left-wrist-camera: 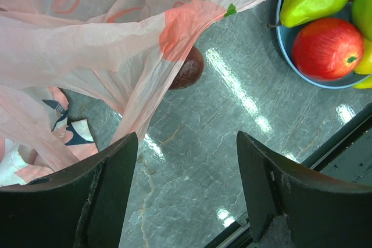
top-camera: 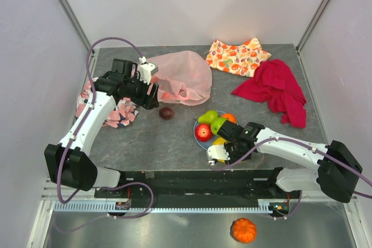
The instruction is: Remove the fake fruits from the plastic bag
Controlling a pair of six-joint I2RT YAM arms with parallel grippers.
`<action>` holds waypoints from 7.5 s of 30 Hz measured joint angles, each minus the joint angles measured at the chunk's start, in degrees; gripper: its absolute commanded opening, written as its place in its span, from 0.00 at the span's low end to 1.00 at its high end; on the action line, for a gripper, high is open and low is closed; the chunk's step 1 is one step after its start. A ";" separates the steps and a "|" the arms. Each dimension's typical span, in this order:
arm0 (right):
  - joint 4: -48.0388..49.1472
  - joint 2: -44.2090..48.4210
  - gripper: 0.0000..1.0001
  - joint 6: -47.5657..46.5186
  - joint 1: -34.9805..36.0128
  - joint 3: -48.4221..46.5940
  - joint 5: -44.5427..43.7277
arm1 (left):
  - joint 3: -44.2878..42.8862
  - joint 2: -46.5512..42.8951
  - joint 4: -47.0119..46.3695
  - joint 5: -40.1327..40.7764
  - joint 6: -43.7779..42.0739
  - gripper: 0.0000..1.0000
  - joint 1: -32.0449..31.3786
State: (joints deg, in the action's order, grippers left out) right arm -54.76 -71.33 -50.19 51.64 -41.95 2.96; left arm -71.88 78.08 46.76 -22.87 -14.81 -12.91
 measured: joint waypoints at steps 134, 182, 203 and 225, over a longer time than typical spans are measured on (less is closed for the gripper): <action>1.05 -25.55 0.72 2.34 0.63 -26.10 -9.44 | -2.49 -6.82 -0.35 -7.41 8.35 0.87 7.98; 12.33 -1.29 0.86 25.42 -26.43 -34.88 -2.62 | -2.86 26.49 -8.20 14.23 -14.51 0.91 -12.50; 13.64 -1.60 0.86 26.21 -27.96 -32.85 -1.92 | -5.46 11.74 3.04 -1.73 -6.64 0.46 -15.87; 14.05 -0.17 0.88 28.17 -32.00 -32.30 -4.17 | -15.61 23.10 -3.74 9.40 9.66 0.40 -46.12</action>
State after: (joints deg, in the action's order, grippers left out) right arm -40.71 -71.50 -22.02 19.64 -74.26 -1.21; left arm -87.48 101.19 43.03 -13.47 -5.15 -59.02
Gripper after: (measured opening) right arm 0.873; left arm 0.612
